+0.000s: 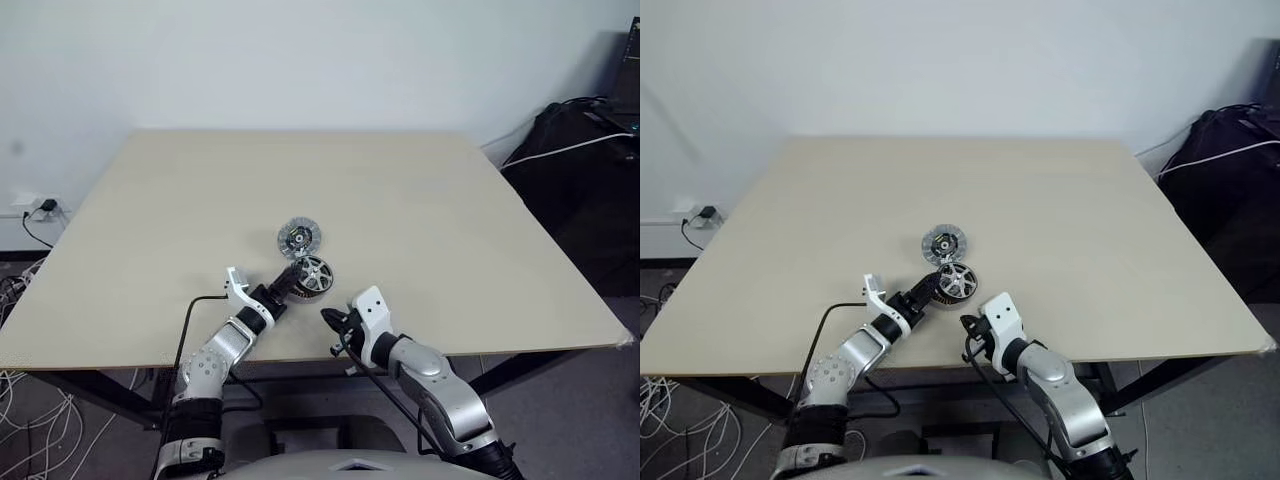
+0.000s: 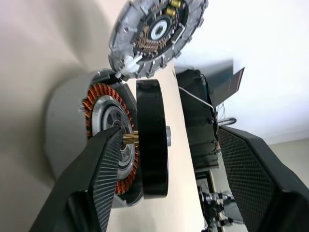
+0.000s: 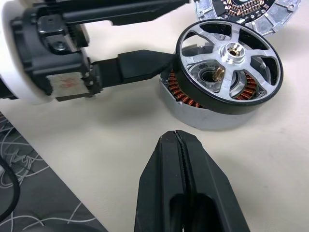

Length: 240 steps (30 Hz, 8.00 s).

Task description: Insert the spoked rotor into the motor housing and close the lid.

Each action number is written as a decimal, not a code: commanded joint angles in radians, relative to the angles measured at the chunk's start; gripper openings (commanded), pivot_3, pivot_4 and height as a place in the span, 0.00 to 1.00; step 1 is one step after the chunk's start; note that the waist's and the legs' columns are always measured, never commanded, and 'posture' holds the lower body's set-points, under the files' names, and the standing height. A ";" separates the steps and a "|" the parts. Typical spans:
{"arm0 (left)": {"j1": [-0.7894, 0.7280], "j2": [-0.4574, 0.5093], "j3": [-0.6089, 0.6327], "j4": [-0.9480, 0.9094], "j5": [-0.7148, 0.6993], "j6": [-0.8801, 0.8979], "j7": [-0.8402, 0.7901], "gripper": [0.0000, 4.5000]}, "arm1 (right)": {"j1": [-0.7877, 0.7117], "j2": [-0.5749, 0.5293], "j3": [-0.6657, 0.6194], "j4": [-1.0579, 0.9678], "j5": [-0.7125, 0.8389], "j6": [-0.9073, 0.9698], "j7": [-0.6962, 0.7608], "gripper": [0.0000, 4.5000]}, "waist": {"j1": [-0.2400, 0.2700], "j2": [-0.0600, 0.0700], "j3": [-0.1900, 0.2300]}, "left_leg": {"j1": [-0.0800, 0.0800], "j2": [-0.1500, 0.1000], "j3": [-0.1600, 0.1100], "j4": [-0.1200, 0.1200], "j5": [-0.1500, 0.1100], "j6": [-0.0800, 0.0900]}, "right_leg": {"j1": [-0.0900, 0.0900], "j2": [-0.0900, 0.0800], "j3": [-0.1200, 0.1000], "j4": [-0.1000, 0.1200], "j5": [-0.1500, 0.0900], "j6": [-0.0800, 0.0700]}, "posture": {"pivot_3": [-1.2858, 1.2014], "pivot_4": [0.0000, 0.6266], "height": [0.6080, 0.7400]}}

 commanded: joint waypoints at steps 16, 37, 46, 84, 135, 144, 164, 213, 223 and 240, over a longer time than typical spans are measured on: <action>0.165 0.039 -0.168 -0.260 0.283 -0.282 -0.128 0.66 | -0.008 0.004 -0.016 -0.020 0.002 -0.018 -0.009 0.00 | 0.002 0.001 0.000 | 0.000 0.000 0.000 0.000 0.000 0.000 | 0.000 0.000 0.000 0.000 0.000 0.000 | 0.52 0.00 1.00; 0.341 0.136 -0.259 -0.368 0.557 -0.505 -0.139 0.01 | -0.107 0.079 -0.102 0.131 -0.101 -0.053 -0.212 0.00 | 0.005 0.007 -0.001 | 0.000 0.001 0.001 0.000 -0.001 0.001 | -0.001 0.000 0.000 0.001 0.000 0.000 | 0.52 0.00 1.00; 0.339 0.151 -0.294 -0.338 0.668 -0.595 -0.121 0.01 | -0.175 0.116 -0.112 0.239 -0.111 -0.056 -0.225 0.00 | 0.003 0.010 -0.001 | 0.000 0.001 0.002 0.000 -0.001 0.002 | -0.001 0.000 0.000 0.001 0.000 0.000 | 0.52 0.00 1.00; 0.369 0.230 -0.352 -0.363 0.708 -0.570 -0.142 0.01 | -0.281 0.189 -0.114 0.394 -0.111 -0.161 -0.158 0.00 | -0.003 0.015 0.000 | 0.002 0.001 0.002 0.000 0.000 0.001 | -0.003 0.000 0.001 0.007 -0.001 -0.001 | 0.52 0.00 1.00; 0.379 0.215 -0.353 -0.330 0.741 -0.608 -0.110 0.01 | -0.483 0.094 0.078 0.456 -0.221 -0.142 0.077 0.00 | -0.005 0.019 0.001 | 0.002 0.001 0.003 0.000 0.000 0.000 | -0.004 0.000 0.001 0.008 -0.001 -0.001 | 0.52 0.00 1.00; 0.367 0.209 -0.356 -0.311 0.742 -0.611 -0.115 0.00 | -0.574 -0.022 0.174 0.423 -0.286 -0.070 0.235 0.18 | -0.004 0.019 0.001 | 0.003 0.001 0.002 0.000 0.000 0.000 | -0.003 0.000 0.001 0.008 -0.001 -0.001 | 0.52 0.00 1.00; 0.361 0.197 -0.355 -0.280 0.743 -0.623 -0.117 0.00 | -0.750 -0.176 0.303 0.475 -0.421 -0.147 0.497 0.75 | -0.003 0.019 0.001 | 0.002 0.001 0.002 0.000 0.000 0.000 | -0.003 0.000 0.001 0.008 -0.001 -0.001 | 0.52 0.00 1.00; 0.365 0.166 -0.354 -0.293 0.738 -0.619 -0.099 0.00 | -0.853 -0.103 0.351 0.727 -0.527 -0.278 0.601 0.03 | -0.003 0.019 0.001 | 0.003 0.001 0.002 0.000 0.001 -0.001 | -0.002 0.000 0.000 0.008 -0.001 -0.001 | 0.52 0.00 1.00; 0.362 0.163 -0.353 -0.286 0.736 -0.623 -0.102 0.00 | -0.824 -0.098 0.319 0.691 -0.508 -0.253 0.573 0.03 | -0.003 0.019 0.001 | 0.003 0.001 0.002 0.000 0.001 -0.001 | -0.002 0.000 0.000 0.009 -0.001 -0.001 | 0.52 0.00 1.00; 0.350 0.163 -0.352 -0.249 0.727 -0.621 -0.130 0.00 | -0.668 -0.225 0.179 0.275 -0.459 -0.008 0.553 0.03 | -0.001 0.019 0.002 | 0.000 0.001 0.001 0.000 0.001 -0.001 | -0.005 0.000 0.000 0.007 -0.001 -0.001 | 0.52 0.00 1.00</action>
